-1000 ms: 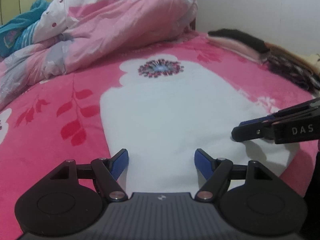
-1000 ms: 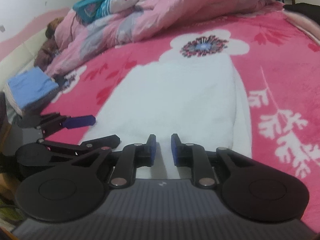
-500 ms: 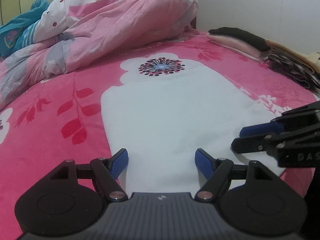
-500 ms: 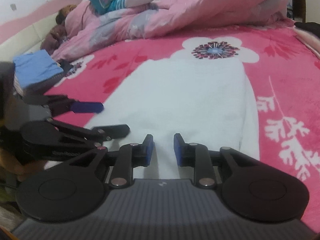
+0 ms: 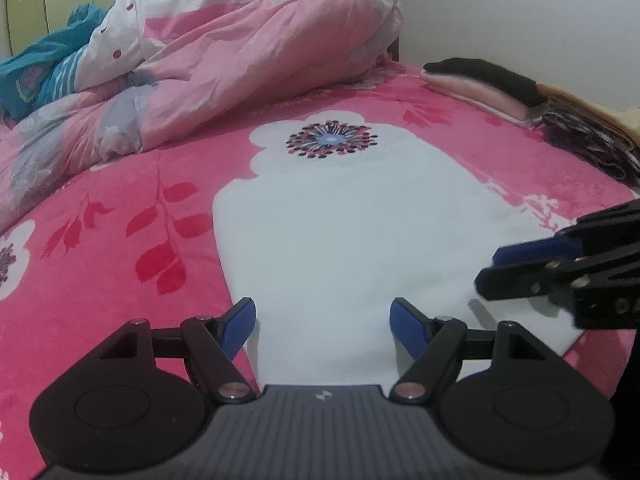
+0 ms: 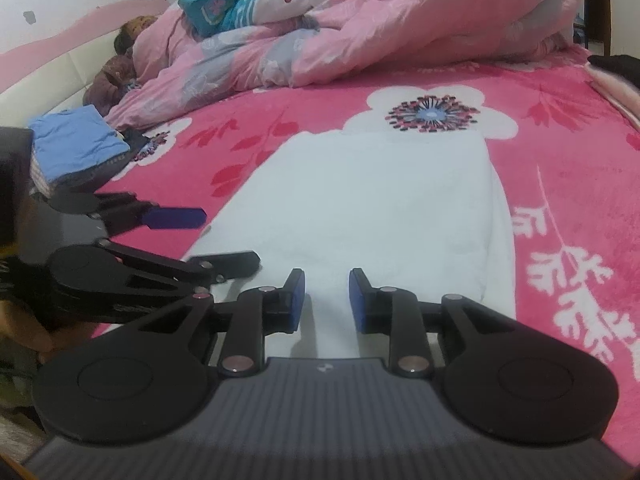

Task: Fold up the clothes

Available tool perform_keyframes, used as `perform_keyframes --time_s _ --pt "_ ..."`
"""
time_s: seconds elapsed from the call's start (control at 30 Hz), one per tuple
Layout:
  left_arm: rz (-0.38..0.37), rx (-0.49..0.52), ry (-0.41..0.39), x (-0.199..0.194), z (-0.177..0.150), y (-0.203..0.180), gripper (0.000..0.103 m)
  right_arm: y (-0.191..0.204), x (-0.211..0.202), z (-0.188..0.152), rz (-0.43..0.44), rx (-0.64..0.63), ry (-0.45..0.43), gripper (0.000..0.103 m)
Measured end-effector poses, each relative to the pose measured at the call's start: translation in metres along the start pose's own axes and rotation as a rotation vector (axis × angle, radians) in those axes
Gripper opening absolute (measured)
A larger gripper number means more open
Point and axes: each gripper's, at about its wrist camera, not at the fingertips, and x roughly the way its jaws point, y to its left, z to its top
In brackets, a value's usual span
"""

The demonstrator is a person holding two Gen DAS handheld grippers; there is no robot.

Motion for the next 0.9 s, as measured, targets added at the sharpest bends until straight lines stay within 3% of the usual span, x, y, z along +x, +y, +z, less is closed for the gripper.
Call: perform_keyframes --time_s 0.9 --pt "0.0 -0.002 0.006 0.0017 -0.0004 -0.0006 0.076 0.0022 0.0034 -0.004 -0.001 -0.014 0.021 0.024"
